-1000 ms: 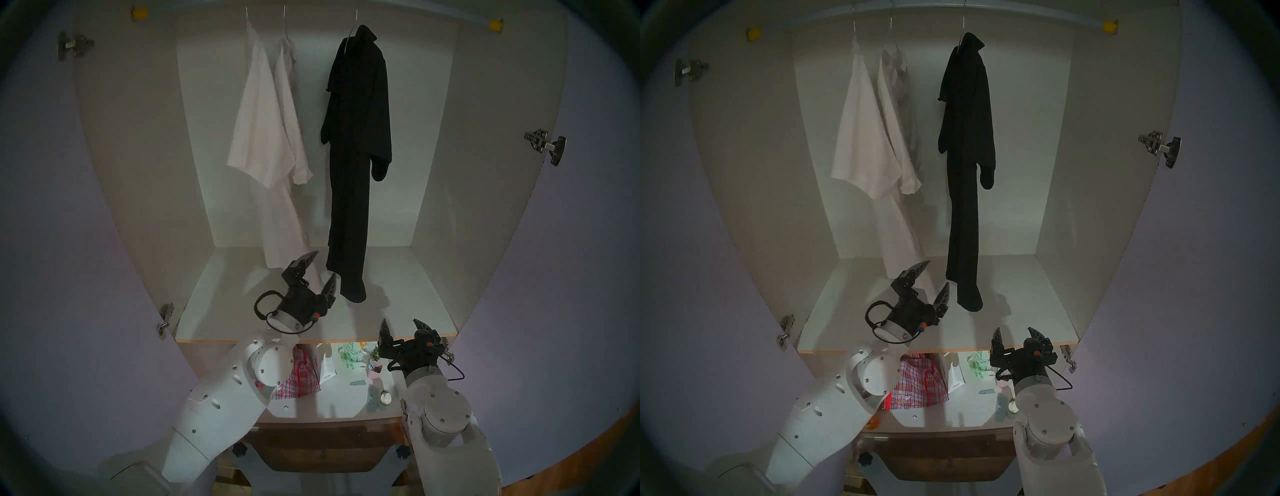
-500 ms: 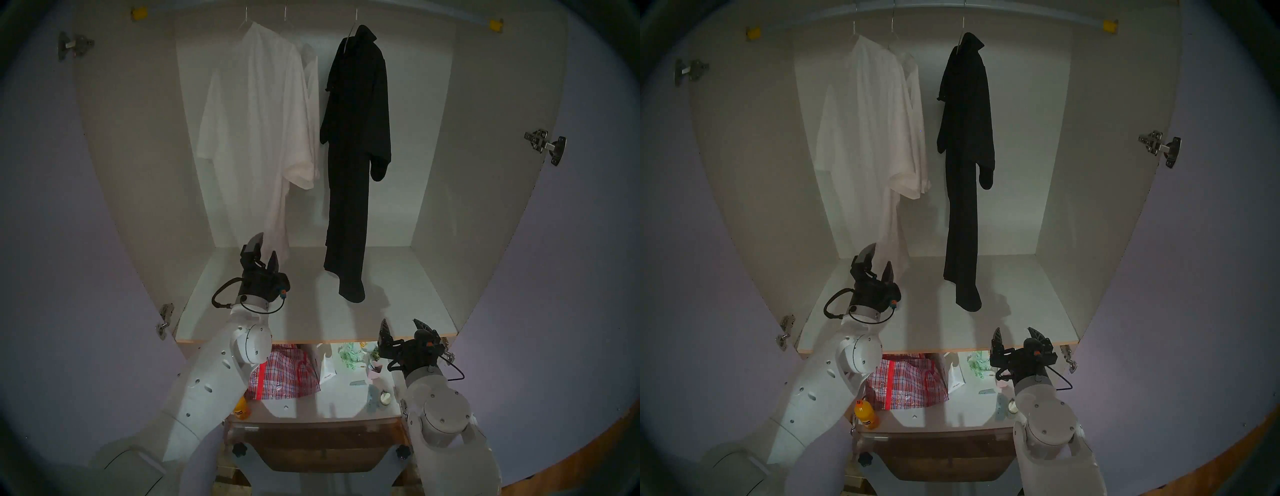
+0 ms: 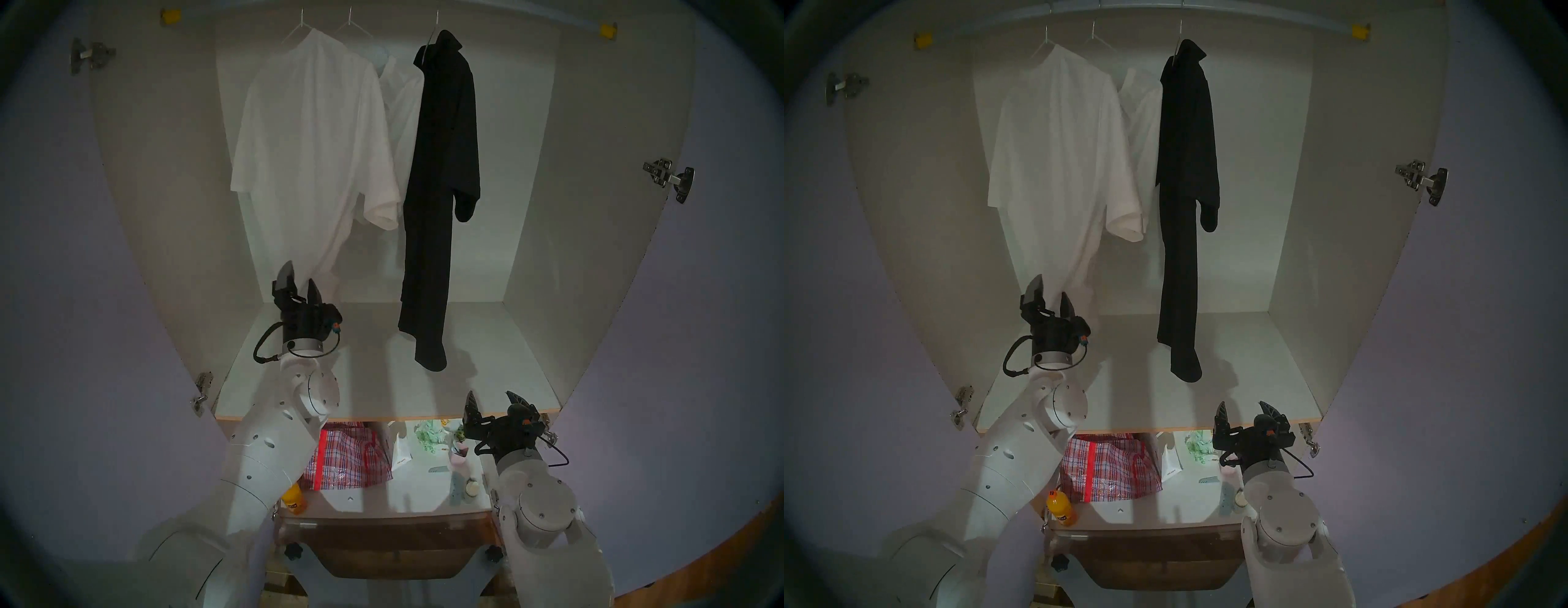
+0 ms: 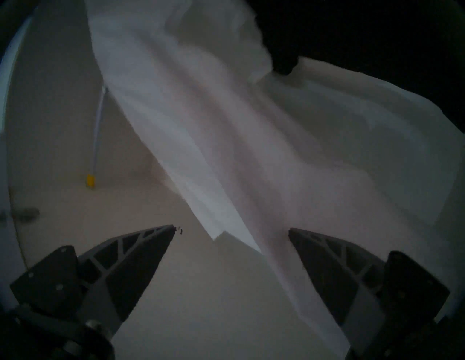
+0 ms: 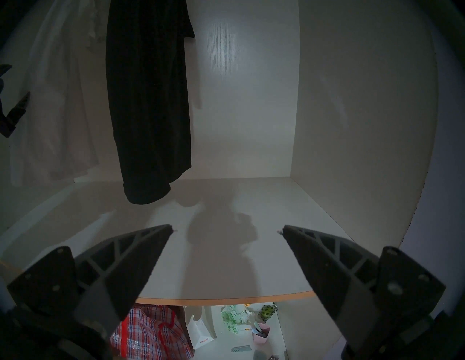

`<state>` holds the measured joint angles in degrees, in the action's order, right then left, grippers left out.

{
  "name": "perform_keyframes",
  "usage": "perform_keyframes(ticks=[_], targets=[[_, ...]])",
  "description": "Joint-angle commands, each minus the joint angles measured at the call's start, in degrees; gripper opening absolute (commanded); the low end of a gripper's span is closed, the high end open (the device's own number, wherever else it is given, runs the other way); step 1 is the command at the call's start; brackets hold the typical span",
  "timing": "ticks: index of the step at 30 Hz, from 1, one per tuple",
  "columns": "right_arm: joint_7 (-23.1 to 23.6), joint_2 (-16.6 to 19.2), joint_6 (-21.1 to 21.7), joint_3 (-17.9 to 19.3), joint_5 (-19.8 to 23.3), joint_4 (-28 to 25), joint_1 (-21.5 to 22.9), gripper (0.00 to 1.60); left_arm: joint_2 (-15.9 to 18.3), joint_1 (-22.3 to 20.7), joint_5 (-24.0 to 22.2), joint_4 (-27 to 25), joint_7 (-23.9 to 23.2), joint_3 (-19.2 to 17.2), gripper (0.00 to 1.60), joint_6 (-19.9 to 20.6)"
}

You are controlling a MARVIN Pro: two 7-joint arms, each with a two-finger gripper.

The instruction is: Move and arrange clothes and pants in the wardrobe

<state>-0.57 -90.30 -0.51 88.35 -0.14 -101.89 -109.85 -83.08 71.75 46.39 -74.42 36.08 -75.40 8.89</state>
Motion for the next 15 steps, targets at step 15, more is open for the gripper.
perform_keyframes(ticks=[15], targets=[[0.05,-0.21,-0.3,-0.06,0.09,-1.45,0.47,1.6,6.67,7.66,-18.22,-24.62,-24.5,-3.29,1.6,5.4]])
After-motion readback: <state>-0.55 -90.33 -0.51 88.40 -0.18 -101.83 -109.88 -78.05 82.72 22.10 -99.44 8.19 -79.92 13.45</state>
